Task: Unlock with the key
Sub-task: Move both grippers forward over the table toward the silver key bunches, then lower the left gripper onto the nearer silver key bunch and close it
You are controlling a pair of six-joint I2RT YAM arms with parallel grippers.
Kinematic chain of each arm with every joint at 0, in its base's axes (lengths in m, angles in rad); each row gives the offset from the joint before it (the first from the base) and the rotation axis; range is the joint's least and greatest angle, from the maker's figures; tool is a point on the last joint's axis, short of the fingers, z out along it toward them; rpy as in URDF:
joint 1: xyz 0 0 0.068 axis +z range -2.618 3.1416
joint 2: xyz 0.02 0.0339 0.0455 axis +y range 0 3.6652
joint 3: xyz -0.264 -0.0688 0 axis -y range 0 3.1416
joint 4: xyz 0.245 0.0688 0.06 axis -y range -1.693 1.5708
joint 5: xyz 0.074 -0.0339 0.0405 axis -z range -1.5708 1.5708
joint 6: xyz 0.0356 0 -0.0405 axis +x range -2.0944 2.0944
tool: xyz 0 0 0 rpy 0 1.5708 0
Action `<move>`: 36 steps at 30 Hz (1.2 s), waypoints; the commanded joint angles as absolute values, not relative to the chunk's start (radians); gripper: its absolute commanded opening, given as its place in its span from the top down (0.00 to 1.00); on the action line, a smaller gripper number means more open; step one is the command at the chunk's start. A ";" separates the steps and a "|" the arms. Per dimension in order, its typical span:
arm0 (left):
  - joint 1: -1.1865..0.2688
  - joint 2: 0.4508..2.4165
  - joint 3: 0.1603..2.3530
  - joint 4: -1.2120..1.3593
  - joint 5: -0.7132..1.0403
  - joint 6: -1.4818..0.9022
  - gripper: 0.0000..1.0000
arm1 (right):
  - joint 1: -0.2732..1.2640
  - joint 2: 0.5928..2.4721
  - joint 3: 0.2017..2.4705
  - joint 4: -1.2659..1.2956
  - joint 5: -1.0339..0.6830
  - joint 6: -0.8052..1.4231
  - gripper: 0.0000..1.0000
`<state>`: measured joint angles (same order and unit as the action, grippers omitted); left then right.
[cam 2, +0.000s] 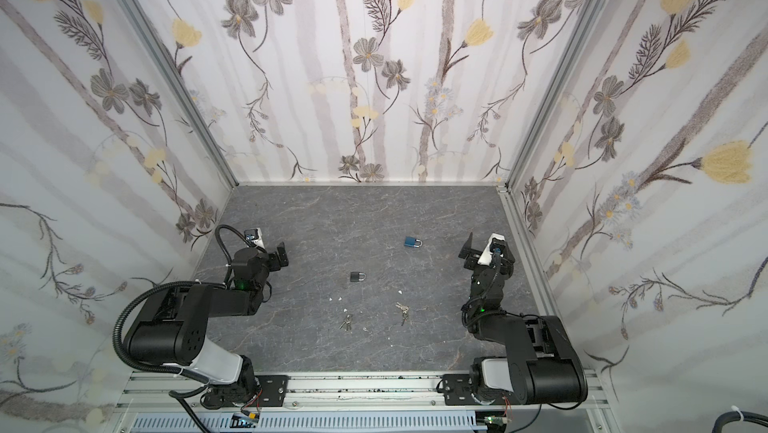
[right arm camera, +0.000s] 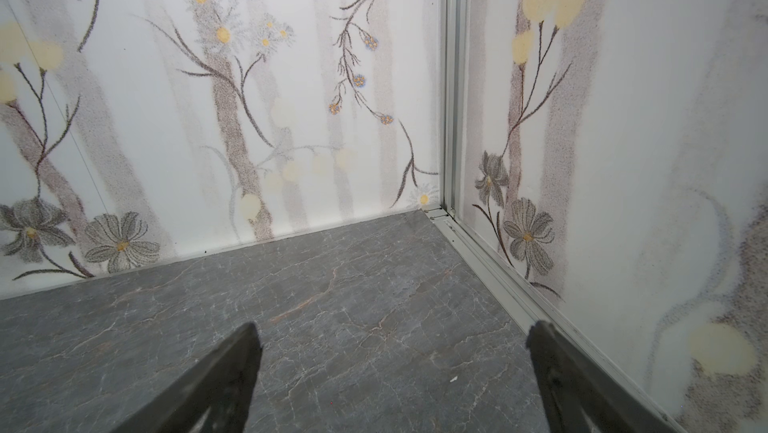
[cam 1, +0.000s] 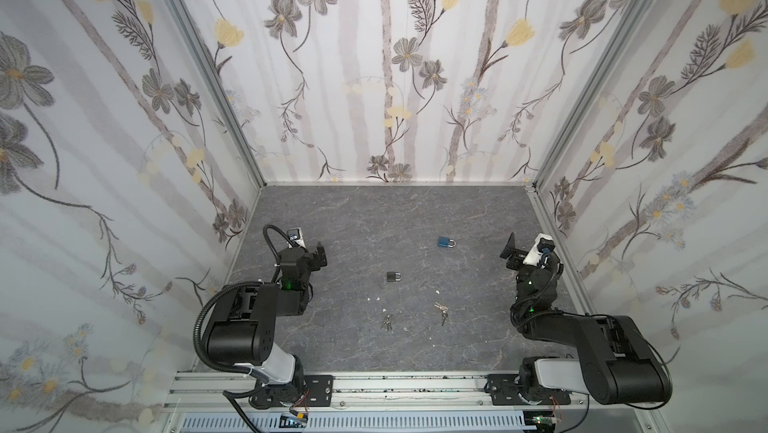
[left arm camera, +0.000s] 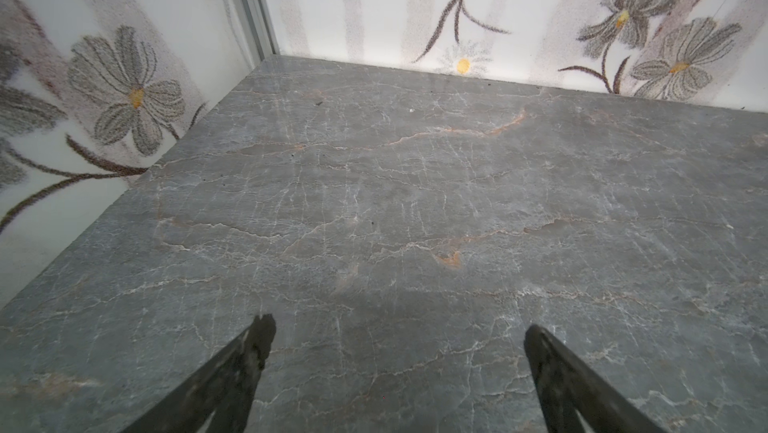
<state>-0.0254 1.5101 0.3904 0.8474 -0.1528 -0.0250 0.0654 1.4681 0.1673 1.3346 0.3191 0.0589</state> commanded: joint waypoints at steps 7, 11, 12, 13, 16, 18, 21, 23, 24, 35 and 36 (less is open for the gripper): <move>-0.025 1.293 0.575 0.378 -0.319 -0.151 0.00 | 0.081 1.221 0.303 0.883 0.347 0.122 0.00; -0.020 1.265 0.736 0.045 -0.294 -0.301 0.00 | 0.067 1.127 0.429 0.619 0.242 0.358 0.00; -0.020 1.233 0.778 -0.029 -0.268 -0.369 0.00 | 0.055 1.104 0.473 0.489 0.222 0.478 0.00; -0.017 1.226 0.819 -0.111 -0.247 -0.438 0.00 | 0.047 1.088 0.503 0.384 0.226 0.566 0.00; -0.002 1.195 0.852 -0.178 -0.091 -0.564 0.00 | 0.001 1.073 0.533 0.331 0.016 0.624 0.01; 0.012 1.177 0.844 -0.191 0.010 -0.622 0.00 | 0.000 1.070 0.532 0.348 -0.116 0.623 0.12; 0.011 1.162 0.841 -0.248 0.124 -0.652 0.00 | 0.006 1.062 0.534 0.326 -0.216 0.663 0.26; 0.007 1.156 0.838 -0.305 0.194 -0.664 0.07 | 0.017 1.050 0.534 0.288 -0.255 0.670 0.35; 0.002 1.151 0.828 -0.324 0.238 -0.671 0.13 | 0.029 1.049 0.539 0.256 -0.273 0.666 0.38; -0.237 1.092 0.674 -0.402 0.419 -0.704 0.48 | 0.260 1.113 0.587 -0.060 -0.406 0.555 0.59; -0.271 1.089 0.663 -0.406 0.414 -0.703 0.50 | 0.292 1.111 0.579 -0.060 -0.406 0.552 0.58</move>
<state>-0.2207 1.0985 0.6796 -0.3759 0.3786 -0.6880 0.2459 1.1110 0.5915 -0.0074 -0.3702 0.5735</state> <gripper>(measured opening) 0.512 0.409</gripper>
